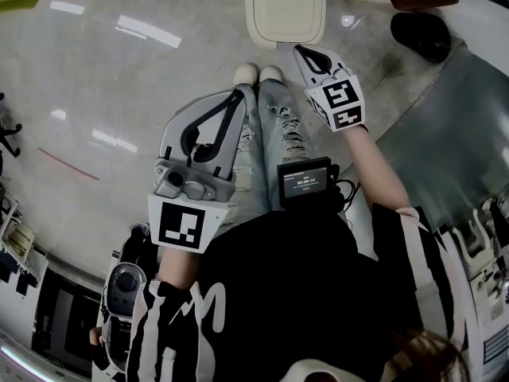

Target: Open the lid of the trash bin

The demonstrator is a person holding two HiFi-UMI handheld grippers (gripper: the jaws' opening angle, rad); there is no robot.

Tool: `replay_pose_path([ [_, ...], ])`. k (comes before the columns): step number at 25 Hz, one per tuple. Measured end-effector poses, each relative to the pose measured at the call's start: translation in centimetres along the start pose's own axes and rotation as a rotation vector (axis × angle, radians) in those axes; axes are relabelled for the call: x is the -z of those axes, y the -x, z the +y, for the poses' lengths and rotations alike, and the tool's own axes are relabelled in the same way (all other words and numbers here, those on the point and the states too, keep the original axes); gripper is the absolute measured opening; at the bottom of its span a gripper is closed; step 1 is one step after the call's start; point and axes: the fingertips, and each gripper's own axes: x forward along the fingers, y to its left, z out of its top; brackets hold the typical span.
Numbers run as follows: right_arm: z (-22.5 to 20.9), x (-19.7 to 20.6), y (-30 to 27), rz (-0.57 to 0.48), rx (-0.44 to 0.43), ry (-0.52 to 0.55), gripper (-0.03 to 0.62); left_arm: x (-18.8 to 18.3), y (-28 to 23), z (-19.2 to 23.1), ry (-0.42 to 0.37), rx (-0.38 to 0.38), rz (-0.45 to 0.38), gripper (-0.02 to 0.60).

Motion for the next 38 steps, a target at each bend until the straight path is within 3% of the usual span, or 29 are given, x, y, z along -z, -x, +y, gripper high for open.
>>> replay_pose_path([
  [17, -1.5, 6.1, -5.5, 0.188, 0.030, 0.058, 0.011, 0.1, 0.1, 0.3, 0.015, -0.019, 0.011, 0.007],
  [33, -2.2, 11.3, -7.4, 0.389, 0.048, 0.028, 0.011, -0.2, 0.3, 0.9, 0.011, -0.032, 0.021, 0.007],
  [38, -2.0, 12.2, -7.8, 0.445, 0.052, 0.100, 0.011, -0.4, 0.4, 1.2, 0.002, -0.033, 0.029, 0.006],
])
